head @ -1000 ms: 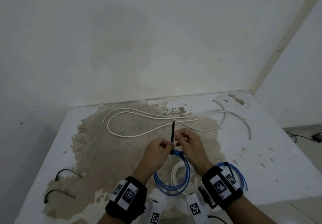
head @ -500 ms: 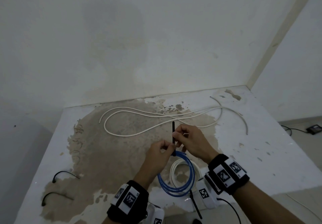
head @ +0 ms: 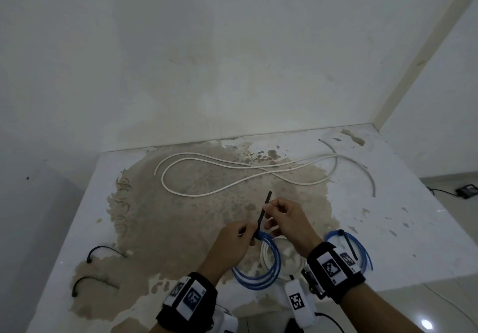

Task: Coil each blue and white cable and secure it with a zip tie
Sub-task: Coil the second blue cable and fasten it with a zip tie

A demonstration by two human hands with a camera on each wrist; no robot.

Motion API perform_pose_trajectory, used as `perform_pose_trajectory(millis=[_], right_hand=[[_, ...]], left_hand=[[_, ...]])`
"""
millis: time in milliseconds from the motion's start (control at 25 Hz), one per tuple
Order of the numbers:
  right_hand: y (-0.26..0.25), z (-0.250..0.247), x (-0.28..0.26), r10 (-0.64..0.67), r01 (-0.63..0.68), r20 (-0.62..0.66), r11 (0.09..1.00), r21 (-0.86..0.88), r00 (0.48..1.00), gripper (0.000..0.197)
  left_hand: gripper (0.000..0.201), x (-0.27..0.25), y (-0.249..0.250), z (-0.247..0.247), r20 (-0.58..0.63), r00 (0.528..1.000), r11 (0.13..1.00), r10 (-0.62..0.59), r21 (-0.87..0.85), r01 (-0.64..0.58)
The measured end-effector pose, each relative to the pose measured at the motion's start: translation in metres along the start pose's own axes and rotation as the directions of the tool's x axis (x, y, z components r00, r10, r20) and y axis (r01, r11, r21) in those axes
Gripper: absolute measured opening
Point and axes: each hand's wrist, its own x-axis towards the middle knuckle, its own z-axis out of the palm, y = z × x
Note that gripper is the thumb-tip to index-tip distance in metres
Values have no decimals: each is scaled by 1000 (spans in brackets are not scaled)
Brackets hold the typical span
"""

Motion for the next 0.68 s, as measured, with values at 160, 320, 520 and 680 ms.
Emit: perform_pose_trajectory(millis=[160, 320, 520, 680], right_hand=[[22, -3, -14, 281, -266, -53, 946, 186, 958, 20], [45, -9, -37, 431, -426, -48, 900, 94, 901, 19], [62, -25, -50, 468, -465, -35, 883, 67, 883, 16], [73, -42, -50, 532, -525, -57, 845, 105, 845, 19]], left_hand=[[31, -7, -44, -31, 101, 994, 999, -35, 44, 31], [32, 9, -75, -37, 193, 981, 943, -28, 330, -38], [30, 45, -84, -10, 493, 870, 805, -21, 524, -277], [31, 58, -95, 10, 510, 859, 694, 50, 601, -397]])
